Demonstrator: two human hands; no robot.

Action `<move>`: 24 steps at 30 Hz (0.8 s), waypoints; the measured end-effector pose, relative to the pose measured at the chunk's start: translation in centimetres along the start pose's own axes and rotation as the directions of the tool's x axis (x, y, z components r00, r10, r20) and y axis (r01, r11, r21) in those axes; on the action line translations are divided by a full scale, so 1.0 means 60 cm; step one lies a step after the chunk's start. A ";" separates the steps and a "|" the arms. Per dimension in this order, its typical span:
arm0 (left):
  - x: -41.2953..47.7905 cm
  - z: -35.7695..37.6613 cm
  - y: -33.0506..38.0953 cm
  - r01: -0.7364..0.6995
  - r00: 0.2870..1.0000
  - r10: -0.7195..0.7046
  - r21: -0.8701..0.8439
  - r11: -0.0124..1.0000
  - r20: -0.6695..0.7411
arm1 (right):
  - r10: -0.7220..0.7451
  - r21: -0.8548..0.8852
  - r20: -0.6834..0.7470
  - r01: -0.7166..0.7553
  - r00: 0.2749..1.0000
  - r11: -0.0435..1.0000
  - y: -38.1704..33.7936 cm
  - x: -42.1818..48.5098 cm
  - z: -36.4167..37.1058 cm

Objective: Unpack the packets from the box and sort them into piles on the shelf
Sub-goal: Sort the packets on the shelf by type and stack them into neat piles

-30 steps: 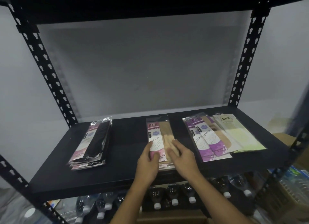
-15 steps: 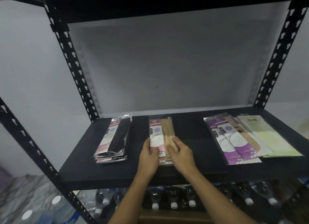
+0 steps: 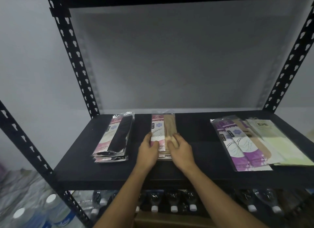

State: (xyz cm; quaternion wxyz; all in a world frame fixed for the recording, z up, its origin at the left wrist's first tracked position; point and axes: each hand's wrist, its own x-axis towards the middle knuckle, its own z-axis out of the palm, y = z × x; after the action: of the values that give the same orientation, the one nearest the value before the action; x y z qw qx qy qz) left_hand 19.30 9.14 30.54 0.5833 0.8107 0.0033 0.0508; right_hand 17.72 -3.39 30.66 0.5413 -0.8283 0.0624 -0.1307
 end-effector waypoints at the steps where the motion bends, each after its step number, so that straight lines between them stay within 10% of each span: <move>1: 0.002 -0.002 0.000 0.002 1.000 -0.002 0.003 1.000 0.000 | 0.001 0.001 -0.002 -0.001 1.000 1.000 0.000 0.000 0.001; 14: -0.011 -0.027 0.003 -0.035 0.998 0.034 0.014 0.999 0.060 | 0.007 0.152 -0.055 0.001 0.998 0.988 -0.004 -0.028 -0.031; 24: -0.100 0.027 0.066 -0.411 0.885 0.442 0.197 0.890 -0.145 | -0.021 0.230 -0.193 0.066 0.981 0.971 0.030 -0.063 -0.162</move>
State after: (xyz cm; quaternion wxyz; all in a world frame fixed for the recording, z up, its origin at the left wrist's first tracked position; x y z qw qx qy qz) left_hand 13.23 5.92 33.32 0.4874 0.8274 -0.1169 0.2531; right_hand 11.40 -11.75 32.11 0.6243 -0.7433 0.0793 -0.2270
